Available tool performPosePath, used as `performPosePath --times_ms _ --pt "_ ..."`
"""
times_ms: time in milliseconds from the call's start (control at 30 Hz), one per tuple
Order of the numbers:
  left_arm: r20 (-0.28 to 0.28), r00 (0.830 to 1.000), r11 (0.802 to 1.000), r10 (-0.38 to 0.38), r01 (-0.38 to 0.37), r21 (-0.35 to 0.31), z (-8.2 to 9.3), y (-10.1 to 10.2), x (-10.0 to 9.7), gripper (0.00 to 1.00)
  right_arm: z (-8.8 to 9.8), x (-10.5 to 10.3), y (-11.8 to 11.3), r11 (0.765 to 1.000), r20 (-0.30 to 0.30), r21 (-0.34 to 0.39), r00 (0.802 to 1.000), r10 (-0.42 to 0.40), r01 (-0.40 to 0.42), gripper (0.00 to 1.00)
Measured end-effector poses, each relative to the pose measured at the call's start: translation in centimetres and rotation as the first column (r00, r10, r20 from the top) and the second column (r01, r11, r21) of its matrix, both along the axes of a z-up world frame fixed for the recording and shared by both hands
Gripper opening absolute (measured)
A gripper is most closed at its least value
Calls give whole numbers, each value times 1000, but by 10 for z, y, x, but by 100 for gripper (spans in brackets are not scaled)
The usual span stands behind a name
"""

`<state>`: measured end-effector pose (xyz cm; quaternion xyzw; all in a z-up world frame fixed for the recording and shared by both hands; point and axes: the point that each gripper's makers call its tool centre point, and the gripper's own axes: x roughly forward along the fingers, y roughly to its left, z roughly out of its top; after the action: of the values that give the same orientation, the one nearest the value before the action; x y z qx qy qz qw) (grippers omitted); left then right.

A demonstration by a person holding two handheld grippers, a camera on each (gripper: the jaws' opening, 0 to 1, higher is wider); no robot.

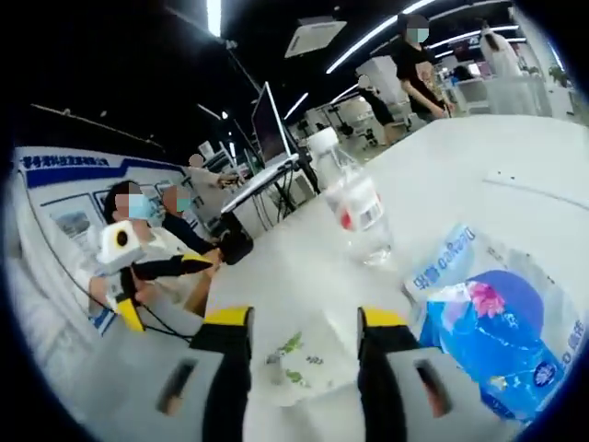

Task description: Arrange the tabletop items into an orderly group along one side of the table until the central work area is clear of visible clutter.

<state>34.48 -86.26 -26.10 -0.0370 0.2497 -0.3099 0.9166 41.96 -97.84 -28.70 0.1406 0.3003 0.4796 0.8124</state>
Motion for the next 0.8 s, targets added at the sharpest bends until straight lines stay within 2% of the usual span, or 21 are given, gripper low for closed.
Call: performPosePath --times_ms 100,267,333,400,433,467,500,800 --pt "-8 1000 1000 6 -6 -19 -1 1 -4 93 -6 1 -1 1000 -2 -18 1000 -7 7 42" --pt "0 1000 999 25 -25 -26 -2 4 -5 94 -17 -5 3 999 -52 -30 999 12 -13 38" --pt "20 999 998 39 -38 -42 0 7 -5 94 -21 -8 3 999 -59 -43 998 27 -30 28" --pt "71 996 995 60 -54 -79 5 9 -2 94 -24 -9 3 998 -74 -48 997 30 -34 12" --pt "70 995 994 69 -63 -91 4 11 -3 94 -24 -11 3 999 -79 -39 996 34 -37 10" --pt "65 995 993 72 -66 -93 3 13 -5 94 -20 -11 6 1000 -94 2 995 29 -29 8" --pt "62 995 994 75 -69 -90 2 13 -5 94 -20 -12 6 1000 -99 3 995 31 -31 5" --pt "42 994 992 98 -93 -90 -2 15 0 94 -13 -19 9 999 -141 32 989 46 -41 2"
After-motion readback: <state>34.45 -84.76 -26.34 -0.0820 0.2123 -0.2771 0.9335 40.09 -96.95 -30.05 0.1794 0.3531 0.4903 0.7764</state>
